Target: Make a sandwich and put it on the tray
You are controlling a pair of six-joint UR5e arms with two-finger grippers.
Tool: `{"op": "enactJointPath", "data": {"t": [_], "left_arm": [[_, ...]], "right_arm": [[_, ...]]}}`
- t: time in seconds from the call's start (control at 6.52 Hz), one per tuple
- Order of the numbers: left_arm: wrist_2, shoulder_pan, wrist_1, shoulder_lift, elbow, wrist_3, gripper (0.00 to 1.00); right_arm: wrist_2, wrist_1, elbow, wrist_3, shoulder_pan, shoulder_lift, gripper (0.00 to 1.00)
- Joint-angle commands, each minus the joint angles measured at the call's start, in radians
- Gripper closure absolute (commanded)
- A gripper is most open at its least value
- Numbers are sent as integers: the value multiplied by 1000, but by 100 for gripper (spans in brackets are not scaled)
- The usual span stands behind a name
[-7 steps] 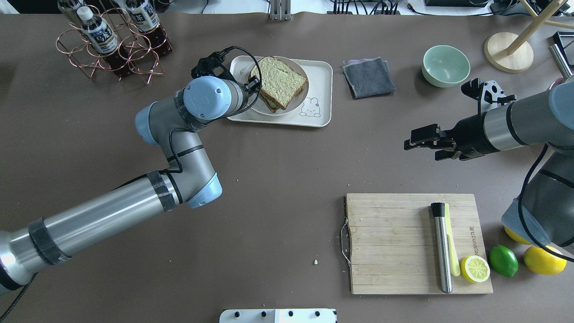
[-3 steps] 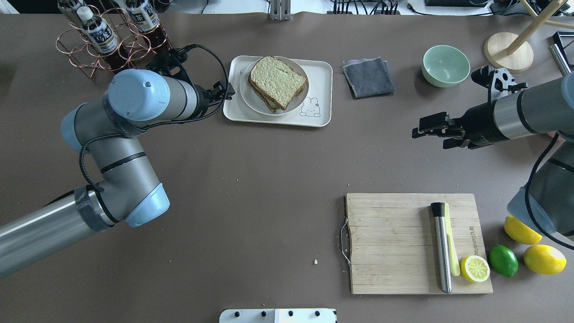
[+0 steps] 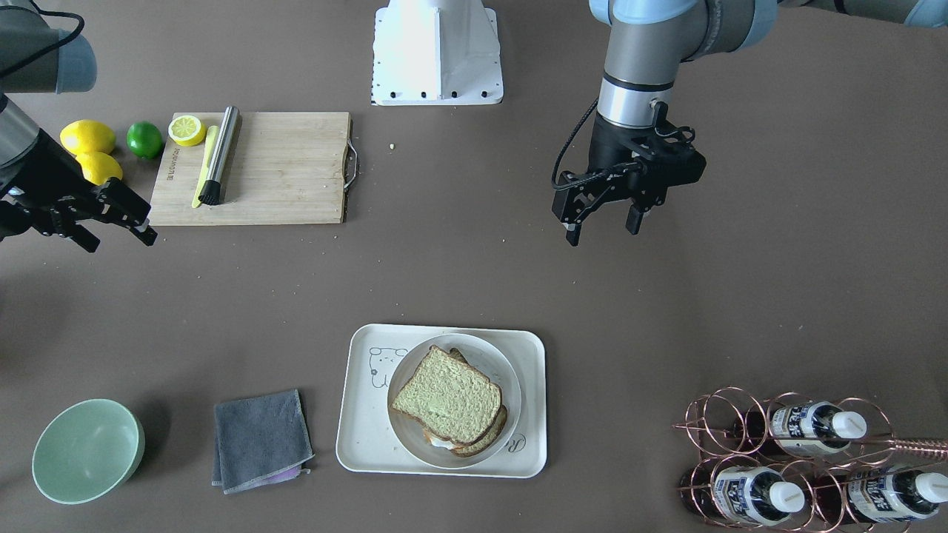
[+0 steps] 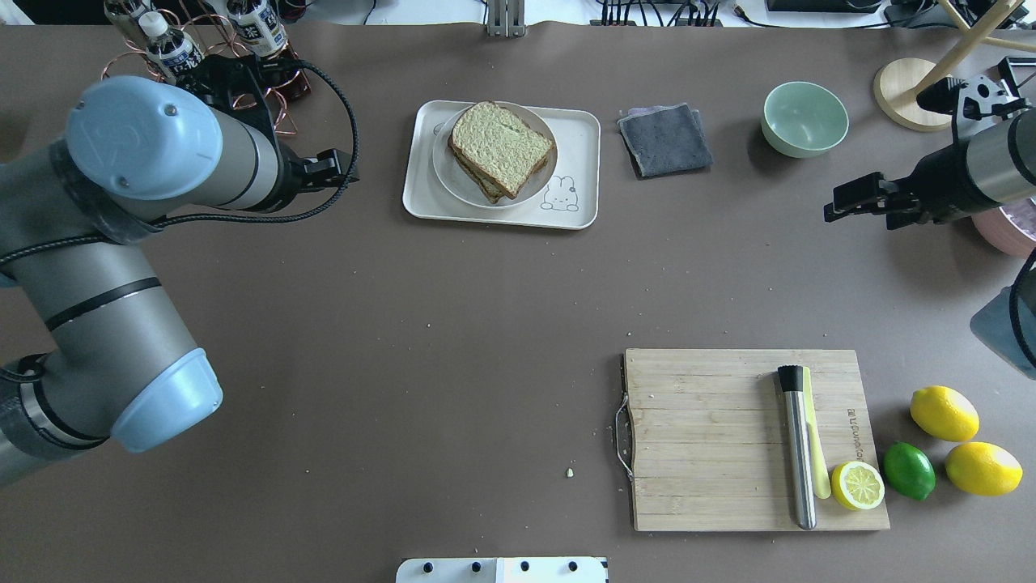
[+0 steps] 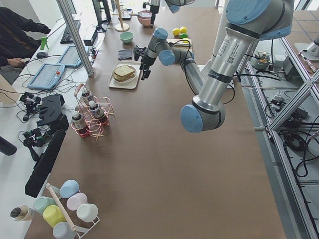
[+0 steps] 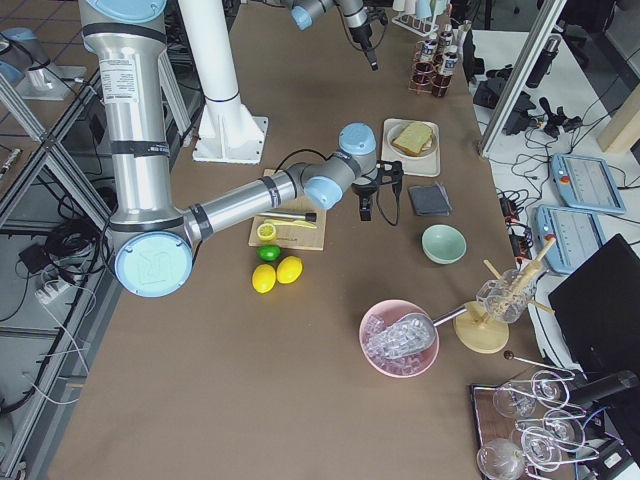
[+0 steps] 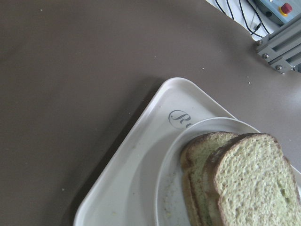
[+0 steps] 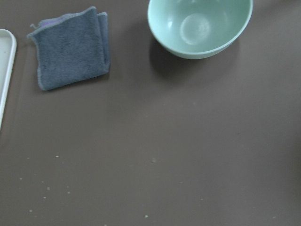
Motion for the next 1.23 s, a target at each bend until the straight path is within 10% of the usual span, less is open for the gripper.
{"op": "enactJointPath", "data": {"t": [0.0, 0.77, 1.07], "left_arm": [[-173, -173, 36, 97, -22, 268, 3], [-663, -761, 23, 405, 127, 1146, 3], [-760, -816, 13, 524, 141, 1285, 3]], "right_arm": [[10, -240, -2, -484, 157, -40, 1], [200, -271, -110, -903, 504, -226, 1], [200, -259, -143, -913, 523, -229, 1]]}}
